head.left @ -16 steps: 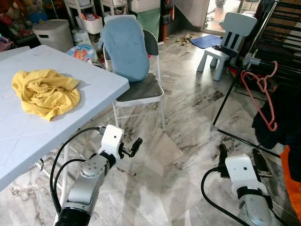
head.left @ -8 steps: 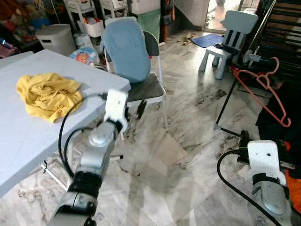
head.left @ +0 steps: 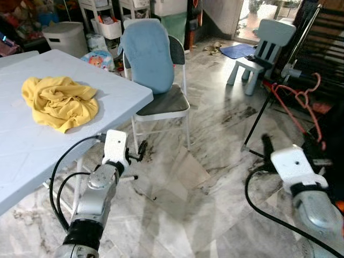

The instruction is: Hang hanger

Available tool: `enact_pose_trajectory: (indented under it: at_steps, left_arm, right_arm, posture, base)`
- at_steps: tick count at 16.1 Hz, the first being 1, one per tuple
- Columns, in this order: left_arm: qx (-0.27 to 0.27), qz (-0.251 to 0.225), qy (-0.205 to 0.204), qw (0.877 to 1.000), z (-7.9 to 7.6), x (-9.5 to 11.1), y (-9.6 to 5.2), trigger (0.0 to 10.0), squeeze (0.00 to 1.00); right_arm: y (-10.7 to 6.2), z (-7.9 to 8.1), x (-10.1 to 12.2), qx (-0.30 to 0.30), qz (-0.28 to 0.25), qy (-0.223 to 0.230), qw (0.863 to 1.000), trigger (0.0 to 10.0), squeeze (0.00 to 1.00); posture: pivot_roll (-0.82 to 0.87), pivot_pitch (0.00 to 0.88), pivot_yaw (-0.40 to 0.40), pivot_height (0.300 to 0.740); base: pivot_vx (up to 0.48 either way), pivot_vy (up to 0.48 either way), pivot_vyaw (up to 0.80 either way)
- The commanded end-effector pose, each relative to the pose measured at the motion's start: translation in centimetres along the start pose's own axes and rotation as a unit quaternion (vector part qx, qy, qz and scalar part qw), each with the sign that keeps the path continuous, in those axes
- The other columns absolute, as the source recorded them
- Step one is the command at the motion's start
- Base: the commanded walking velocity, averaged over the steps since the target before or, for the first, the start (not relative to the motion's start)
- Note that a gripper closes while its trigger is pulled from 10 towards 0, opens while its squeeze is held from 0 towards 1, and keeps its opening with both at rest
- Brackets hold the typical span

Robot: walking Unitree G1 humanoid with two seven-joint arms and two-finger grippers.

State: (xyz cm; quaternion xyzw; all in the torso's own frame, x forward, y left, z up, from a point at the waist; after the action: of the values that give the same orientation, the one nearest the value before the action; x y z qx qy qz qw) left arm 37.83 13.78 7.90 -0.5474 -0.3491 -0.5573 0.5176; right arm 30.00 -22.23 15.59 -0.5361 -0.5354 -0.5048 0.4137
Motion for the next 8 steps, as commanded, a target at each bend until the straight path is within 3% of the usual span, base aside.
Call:
enact_pose_trajectory:
  at_steps: [1,5,8]
  left_arm:
    - [-0.005,-0.01,0.005,1.0,0.1,0.8,-0.1,10.0,0.0]
    - [0.004,-0.017,0.01,1.0,0.4,1.3,-0.1,10.0,0.0]
    - [0.003,-0.019,0.01,1.0,0.4,1.5,0.1,10.0,0.0]
  right_arm:
    - [0.1,0.6,-0.2,0.011,0.003,0.001,1.0,10.0,0.0]
    - [0.6,2.5,-0.8,0.032,0.006,0.016,0.999,10.0,0.0]
    - [0.8,2.9,-0.8,0.036,0.005,0.016,0.999,10.0,0.0]
  posture:
    - [0.06,0.0,-0.04,0.74]
    - [0.09,0.0,-0.043,0.74]
    - [0.09,0.0,-0.058,0.74]
  base:
    - [0.0,0.0,0.0]
    - [0.0,0.0,0.0]
    - [0.0,0.0,0.0]
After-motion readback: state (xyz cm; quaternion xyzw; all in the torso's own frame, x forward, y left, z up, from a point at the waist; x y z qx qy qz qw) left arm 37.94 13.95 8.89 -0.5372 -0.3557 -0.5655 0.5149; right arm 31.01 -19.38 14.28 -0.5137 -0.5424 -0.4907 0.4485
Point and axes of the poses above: a point about 5 cm out from each wrist's last joint towards the gripper, its own y axis pointing out of the wrist towards the gripper, its own x axis along the axis of the wrist's last joint, z = x × y, the point moved 6 cm from there along y, pointing out of the wrist towards the gripper, and after that the axes turned 7 degrees about y, right-handed, at the moved point
